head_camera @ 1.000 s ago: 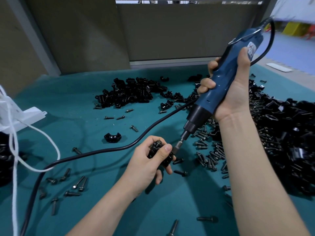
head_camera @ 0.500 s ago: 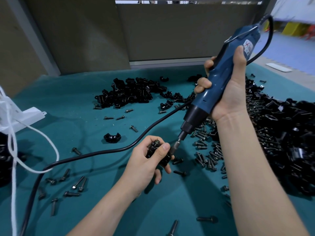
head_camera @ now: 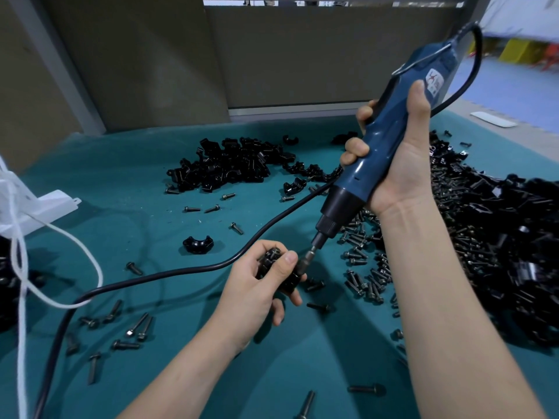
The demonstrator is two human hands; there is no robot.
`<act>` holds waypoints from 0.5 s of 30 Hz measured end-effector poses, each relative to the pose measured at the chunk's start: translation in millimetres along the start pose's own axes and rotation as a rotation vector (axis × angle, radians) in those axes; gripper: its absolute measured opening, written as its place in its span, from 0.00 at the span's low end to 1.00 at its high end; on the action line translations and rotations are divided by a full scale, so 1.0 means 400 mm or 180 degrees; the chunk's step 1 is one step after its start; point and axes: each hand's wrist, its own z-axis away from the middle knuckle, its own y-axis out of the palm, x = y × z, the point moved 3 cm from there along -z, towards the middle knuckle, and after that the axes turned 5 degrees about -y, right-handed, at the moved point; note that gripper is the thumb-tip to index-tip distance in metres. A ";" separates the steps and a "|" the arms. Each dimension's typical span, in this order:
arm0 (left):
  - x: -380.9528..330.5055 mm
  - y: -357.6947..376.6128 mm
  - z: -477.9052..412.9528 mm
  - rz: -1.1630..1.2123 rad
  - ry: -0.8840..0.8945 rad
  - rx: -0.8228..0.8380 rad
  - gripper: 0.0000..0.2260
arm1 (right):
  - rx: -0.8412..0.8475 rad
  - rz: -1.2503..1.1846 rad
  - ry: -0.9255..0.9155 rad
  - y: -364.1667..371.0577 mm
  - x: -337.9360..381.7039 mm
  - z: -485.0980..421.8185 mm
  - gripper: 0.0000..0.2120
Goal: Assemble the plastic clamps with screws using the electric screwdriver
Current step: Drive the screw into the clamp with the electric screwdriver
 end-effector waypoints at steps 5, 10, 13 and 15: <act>0.006 -0.003 -0.002 -0.0028 -0.0008 -0.0003 0.13 | -0.0003 0.0031 0.0002 -0.001 -0.003 -0.002 0.19; 0.008 -0.008 -0.006 0.0002 -0.0305 0.0110 0.15 | 0.0086 -0.0078 0.0009 -0.005 -0.003 -0.005 0.17; 0.007 -0.007 0.000 0.0402 -0.1309 0.1031 0.18 | 0.0489 -0.0838 0.0260 0.008 -0.011 -0.003 0.19; 0.006 0.020 0.023 0.1075 -0.2016 0.2035 0.21 | 0.0859 -0.1842 0.0508 0.023 -0.026 0.003 0.21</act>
